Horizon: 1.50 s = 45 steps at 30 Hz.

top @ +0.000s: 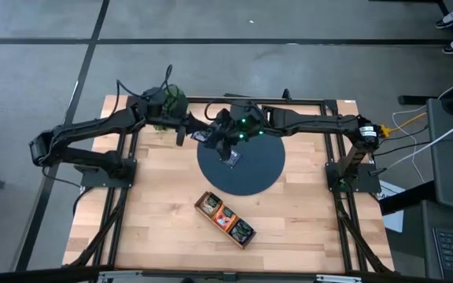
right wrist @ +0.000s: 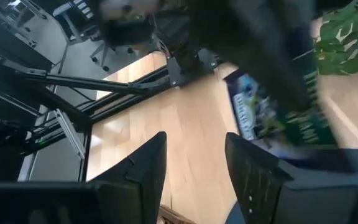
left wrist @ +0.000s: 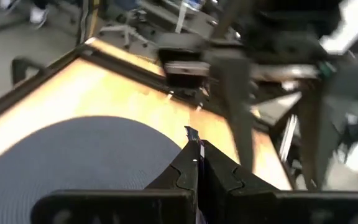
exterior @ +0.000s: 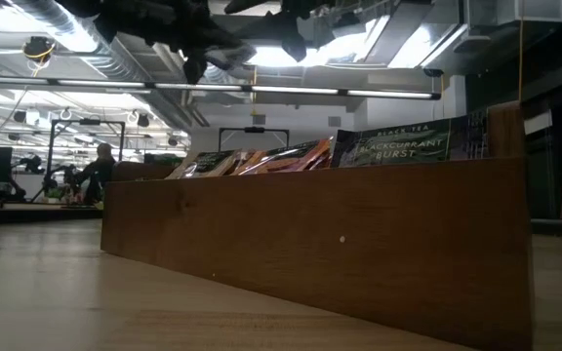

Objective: Pick & Place Tea
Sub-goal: Put the violet tea bag into the right section of the wooden organizer

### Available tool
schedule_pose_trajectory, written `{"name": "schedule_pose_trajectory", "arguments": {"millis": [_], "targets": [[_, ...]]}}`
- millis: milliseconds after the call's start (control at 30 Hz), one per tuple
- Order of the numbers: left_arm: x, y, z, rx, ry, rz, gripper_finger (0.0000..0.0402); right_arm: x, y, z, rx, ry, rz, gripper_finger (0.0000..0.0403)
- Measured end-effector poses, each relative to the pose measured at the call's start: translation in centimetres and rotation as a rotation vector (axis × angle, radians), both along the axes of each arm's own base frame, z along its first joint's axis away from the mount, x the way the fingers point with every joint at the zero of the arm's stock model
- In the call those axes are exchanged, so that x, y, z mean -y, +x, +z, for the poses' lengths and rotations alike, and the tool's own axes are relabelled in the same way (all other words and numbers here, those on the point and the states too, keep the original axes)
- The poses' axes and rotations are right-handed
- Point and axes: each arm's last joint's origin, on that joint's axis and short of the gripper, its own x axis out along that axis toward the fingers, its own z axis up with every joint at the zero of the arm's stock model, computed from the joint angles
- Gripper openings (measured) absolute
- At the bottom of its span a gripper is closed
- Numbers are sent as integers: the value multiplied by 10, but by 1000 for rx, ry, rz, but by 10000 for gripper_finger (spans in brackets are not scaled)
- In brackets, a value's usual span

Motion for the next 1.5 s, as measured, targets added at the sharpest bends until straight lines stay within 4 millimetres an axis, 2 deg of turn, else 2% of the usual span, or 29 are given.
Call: {"name": "schedule_pose_trajectory", "arguments": {"millis": [167, 300, 500, 767, 933, 1200, 1500], "targets": [[8, -3, 5, 17, 152, -56, 2, 0, -3, -6, -67, 2, 2, 165], [10, -14, 9, 6, 208, -68, 2, 2, -6, -10, -117, -23, -39, 165], [13, -22, 13, 32, 184, -150, 2, 9, -7, -3, -72, -43, -50, 165], [18, -12, 14, 70, 190, -186, 2, 11, -4, 1, -14, -40, -30, 161], [16, -8, 11, 62, 182, -185, 2, 10, -3, 2, 4, -29, -7, 125], [16, -8, 10, 57, 169, -179, 3, 10, -4, 2, 2, -48, 3, 14], [15, -8, 10, 42, 95, -159, 19, 9, -5, 0, -25, -33, 4, 5]]}}
